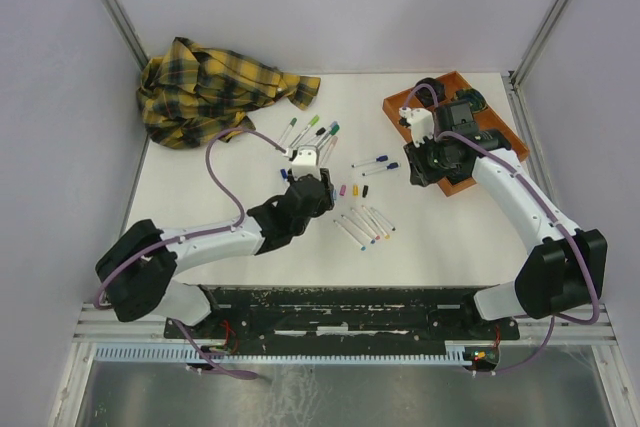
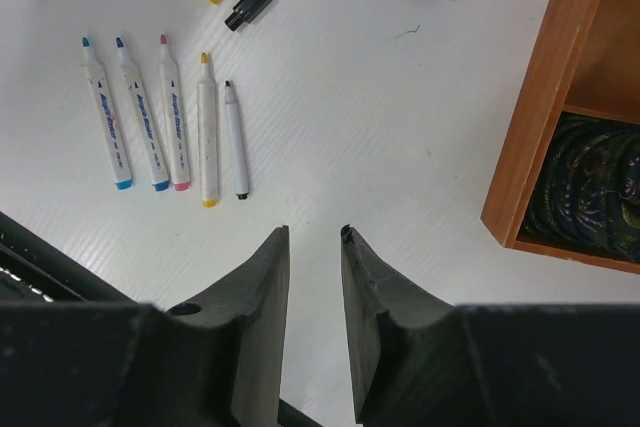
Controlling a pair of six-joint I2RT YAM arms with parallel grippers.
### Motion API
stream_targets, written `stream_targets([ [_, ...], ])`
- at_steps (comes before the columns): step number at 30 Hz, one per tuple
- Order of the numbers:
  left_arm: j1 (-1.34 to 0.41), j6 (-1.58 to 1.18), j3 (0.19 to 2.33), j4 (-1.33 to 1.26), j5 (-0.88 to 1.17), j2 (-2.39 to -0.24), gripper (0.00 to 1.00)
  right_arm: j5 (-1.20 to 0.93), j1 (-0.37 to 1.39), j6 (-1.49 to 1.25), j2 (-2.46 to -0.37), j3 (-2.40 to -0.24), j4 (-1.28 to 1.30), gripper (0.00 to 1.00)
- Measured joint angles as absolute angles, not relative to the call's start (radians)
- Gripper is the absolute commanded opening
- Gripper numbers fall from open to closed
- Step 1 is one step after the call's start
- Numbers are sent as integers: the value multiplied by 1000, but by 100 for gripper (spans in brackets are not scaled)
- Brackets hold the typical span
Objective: Open the pen caps
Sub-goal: Place the pen cap at the center of the board.
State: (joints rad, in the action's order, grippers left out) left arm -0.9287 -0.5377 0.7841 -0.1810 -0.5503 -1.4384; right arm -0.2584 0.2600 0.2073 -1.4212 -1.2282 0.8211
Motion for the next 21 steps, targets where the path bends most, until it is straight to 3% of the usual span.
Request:
stream_targets([
  [11,-836,-531,668,-159,-624,-1352,65,-302,260,219,-1421,-1228,825,34],
  [21,-726,-547,628,-131,-535,-1340,68,-314,260,226,-1421,-1228,828,34],
])
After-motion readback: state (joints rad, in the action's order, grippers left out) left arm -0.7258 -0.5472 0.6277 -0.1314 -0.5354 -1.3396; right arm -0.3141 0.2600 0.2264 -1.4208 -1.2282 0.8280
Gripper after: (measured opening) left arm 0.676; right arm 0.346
